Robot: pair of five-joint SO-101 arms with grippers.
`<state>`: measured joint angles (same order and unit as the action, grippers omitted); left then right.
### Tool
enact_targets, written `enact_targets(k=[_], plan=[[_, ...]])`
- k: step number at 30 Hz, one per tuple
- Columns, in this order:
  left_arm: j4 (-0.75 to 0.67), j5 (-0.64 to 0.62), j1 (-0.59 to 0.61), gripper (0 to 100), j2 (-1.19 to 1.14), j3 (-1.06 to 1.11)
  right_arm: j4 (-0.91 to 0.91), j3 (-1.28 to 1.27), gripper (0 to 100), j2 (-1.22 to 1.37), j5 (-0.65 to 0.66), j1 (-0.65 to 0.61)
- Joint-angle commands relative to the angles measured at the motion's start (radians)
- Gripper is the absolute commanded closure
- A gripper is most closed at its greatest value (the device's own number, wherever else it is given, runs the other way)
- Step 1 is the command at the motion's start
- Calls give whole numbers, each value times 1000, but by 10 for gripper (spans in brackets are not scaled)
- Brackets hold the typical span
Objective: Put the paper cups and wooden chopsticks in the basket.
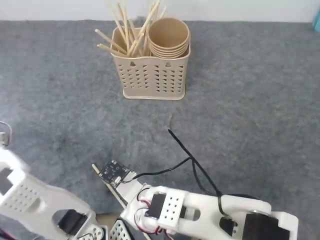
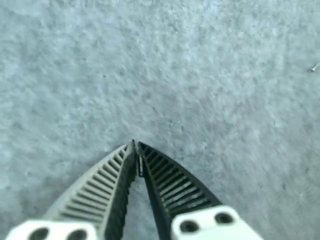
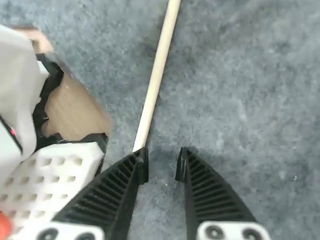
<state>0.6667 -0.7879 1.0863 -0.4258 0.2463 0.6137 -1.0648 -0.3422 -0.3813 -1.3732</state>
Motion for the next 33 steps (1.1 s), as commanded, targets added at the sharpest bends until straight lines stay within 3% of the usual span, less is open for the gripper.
enact_targets(k=[1,8,19,25,33], plan=[[-18,-9,18,987,11,-31,58,63,893,-44,-12,-51],[-18,-9,18,987,11,-31,125,86,896,-44,-12,-124],[-18,-9,11,987,11,-28,197,127,897,-197,-123,-88],[-18,-9,11,987,11,-28,56,57,897,-142,-150,-85],[-18,-9,11,987,11,-27,44,92,898,12,-107,-44]])
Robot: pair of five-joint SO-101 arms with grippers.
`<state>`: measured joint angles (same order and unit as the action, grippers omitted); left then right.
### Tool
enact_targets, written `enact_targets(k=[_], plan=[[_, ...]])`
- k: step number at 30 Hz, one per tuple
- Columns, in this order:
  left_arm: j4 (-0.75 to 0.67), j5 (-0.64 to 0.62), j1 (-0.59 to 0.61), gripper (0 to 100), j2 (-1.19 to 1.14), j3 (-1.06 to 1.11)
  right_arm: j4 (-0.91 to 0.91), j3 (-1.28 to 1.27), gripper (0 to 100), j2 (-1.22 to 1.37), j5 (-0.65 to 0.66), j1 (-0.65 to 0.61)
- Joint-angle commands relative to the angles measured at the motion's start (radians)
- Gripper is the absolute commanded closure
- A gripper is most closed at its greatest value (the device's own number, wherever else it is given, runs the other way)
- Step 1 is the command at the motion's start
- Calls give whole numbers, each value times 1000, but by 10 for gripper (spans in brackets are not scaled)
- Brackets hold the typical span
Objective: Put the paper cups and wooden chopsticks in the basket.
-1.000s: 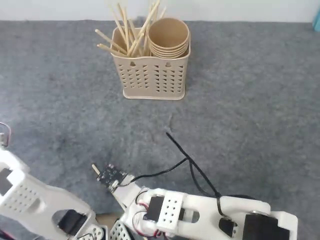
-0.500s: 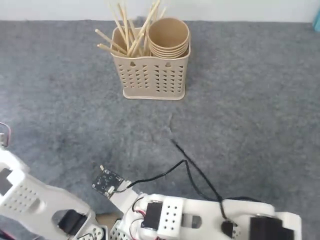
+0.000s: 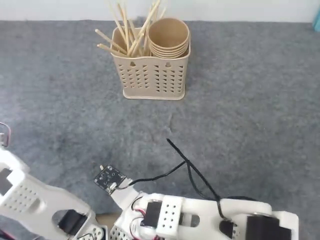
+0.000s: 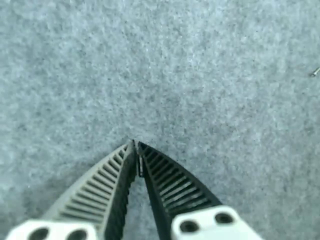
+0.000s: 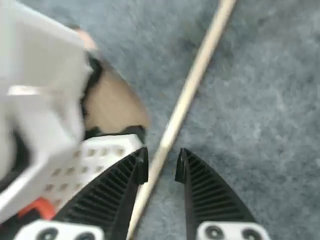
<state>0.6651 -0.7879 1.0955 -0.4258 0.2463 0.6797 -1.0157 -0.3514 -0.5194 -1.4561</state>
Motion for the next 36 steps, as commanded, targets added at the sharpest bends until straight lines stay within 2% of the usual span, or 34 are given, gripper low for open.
enact_targets(k=[1,10,15,18,24,31,36], plan=[[-17,-9,2,987,11,-27,-24,43,898,27,41,45],[-14,-9,3,987,11,-25,-21,60,898,84,77,79],[-14,-9,5,987,11,-25,65,123,898,91,118,229],[-14,-9,3,987,11,-25,127,163,898,93,118,268],[-12,-9,3,987,11,-25,122,163,898,82,114,259],[-12,-9,3,987,11,-25,170,160,897,56,118,13],[-15,-9,3,987,11,-25,133,152,897,130,120,74]])
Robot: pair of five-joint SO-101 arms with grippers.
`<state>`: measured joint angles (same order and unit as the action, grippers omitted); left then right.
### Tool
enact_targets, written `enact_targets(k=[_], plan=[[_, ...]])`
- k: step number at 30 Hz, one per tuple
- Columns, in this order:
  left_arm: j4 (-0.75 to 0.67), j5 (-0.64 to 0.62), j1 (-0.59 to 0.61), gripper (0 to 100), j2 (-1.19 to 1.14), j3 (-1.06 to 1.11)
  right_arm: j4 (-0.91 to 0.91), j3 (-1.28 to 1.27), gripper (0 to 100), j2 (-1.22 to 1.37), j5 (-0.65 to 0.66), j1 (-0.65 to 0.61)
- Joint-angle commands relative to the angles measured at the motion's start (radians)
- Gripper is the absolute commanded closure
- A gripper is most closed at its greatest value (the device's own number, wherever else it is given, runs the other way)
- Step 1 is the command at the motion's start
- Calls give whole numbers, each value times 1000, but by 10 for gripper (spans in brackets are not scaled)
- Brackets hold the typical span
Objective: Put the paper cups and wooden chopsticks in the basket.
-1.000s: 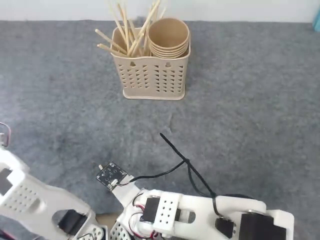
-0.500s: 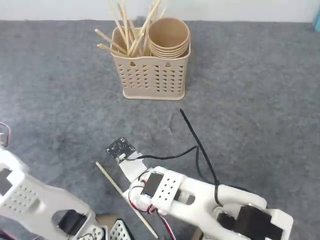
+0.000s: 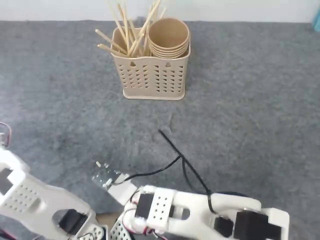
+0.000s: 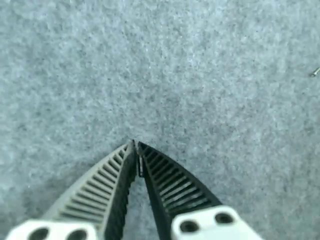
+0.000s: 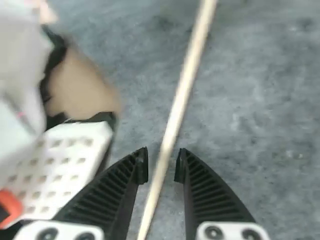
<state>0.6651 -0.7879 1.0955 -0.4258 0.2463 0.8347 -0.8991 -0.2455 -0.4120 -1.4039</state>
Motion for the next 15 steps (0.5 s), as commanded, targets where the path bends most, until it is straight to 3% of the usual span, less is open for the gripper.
enact_targets(k=[1,8,11,15], plan=[[-17,-9,3,987,11,-25,-36,35,897,42,12,25],[-15,-9,2,987,11,-25,-85,61,902,154,61,62],[-14,-9,2,987,11,-25,-84,74,995,160,63,91],[-12,-9,2,987,11,-22,-47,74,993,124,63,125]])
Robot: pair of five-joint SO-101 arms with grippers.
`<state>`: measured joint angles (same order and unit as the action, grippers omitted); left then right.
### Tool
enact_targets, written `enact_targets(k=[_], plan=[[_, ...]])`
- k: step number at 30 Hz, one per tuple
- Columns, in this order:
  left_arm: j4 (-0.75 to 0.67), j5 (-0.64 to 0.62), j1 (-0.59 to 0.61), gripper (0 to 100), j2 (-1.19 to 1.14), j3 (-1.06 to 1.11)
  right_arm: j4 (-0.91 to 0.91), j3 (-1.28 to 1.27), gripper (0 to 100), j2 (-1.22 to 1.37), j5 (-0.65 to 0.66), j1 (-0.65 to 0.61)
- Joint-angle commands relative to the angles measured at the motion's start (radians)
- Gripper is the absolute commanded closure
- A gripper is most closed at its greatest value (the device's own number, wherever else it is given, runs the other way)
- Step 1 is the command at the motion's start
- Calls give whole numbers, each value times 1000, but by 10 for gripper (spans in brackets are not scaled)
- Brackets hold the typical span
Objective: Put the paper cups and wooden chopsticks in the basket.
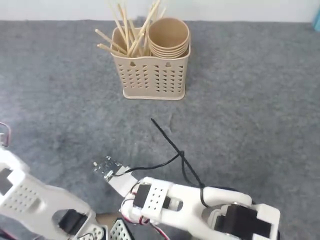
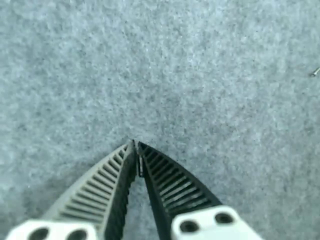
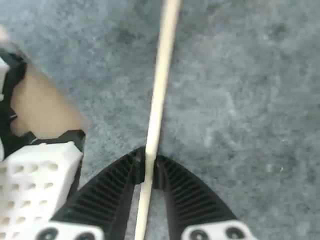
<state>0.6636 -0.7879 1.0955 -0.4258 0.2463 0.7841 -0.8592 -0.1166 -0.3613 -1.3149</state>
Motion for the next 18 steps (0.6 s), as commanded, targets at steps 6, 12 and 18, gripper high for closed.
enact_targets(k=[6,12,18], plan=[[-11,-5,-40,988,28,16,194,34,991,-315,12,73],[-11,0,-106,988,189,127,275,28,991,-740,14,263],[-158,101,-187,988,434,371,125,28,991,-960,14,407]])
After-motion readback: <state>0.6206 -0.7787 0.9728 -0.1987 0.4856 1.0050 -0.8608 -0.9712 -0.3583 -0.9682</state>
